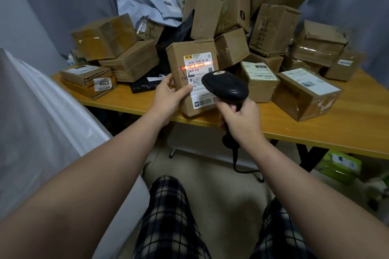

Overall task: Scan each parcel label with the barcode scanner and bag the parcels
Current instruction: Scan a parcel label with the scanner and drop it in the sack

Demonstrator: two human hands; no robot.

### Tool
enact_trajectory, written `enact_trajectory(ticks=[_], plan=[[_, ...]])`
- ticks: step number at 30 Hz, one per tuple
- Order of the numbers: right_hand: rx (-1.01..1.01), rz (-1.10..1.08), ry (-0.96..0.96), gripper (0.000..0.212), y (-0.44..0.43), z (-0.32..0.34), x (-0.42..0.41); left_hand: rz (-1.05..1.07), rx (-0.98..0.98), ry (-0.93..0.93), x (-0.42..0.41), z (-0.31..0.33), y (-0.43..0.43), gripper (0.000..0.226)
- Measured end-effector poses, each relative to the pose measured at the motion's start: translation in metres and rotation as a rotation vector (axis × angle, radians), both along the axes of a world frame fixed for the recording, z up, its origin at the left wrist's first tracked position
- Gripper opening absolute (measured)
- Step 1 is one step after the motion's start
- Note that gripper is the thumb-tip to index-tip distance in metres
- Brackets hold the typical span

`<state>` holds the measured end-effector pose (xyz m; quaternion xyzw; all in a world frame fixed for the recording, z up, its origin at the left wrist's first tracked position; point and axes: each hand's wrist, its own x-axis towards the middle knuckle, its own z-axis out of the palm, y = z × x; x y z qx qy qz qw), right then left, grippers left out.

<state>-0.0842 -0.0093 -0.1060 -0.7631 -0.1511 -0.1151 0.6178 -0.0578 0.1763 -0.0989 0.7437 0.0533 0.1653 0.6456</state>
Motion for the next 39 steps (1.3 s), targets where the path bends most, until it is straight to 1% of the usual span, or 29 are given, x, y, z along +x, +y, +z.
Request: enact_trajectory(ticks=[5, 11, 14, 19, 26, 32, 39], plan=[[0.025, 0.005, -0.001, 0.014, 0.0, -0.003, -0.007, -0.002, 0.007, -0.011, -0.001, -0.001, -0.001, 0.062], [0.048, -0.014, -0.017, 0.015, -0.002, -0.006, -0.011, 0.0, 0.006, -0.005, 0.001, -0.002, -0.001, 0.063], [0.047, -0.035, -0.05, 0.02, -0.004, -0.01, -0.011, 0.004, 0.006, -0.002, 0.001, -0.002, -0.001, 0.062], [0.048, -0.023, -0.044, 0.015, -0.004, -0.012, -0.012, 0.015, -0.001, 0.013, 0.0, 0.0, -0.003, 0.061], [0.043, -0.042, -0.063, 0.024, -0.003, -0.01, -0.011, 0.024, -0.002, 0.014, -0.002, 0.001, -0.004, 0.062], [0.046, -0.034, -0.071, 0.014, -0.001, -0.006, -0.009, 0.013, -0.004, -0.004, -0.006, 0.0, -0.003, 0.067], [0.025, -0.048, -0.096, 0.014, 0.005, -0.004, -0.007, 0.03, -0.031, -0.019, -0.007, 0.0, 0.002, 0.067]])
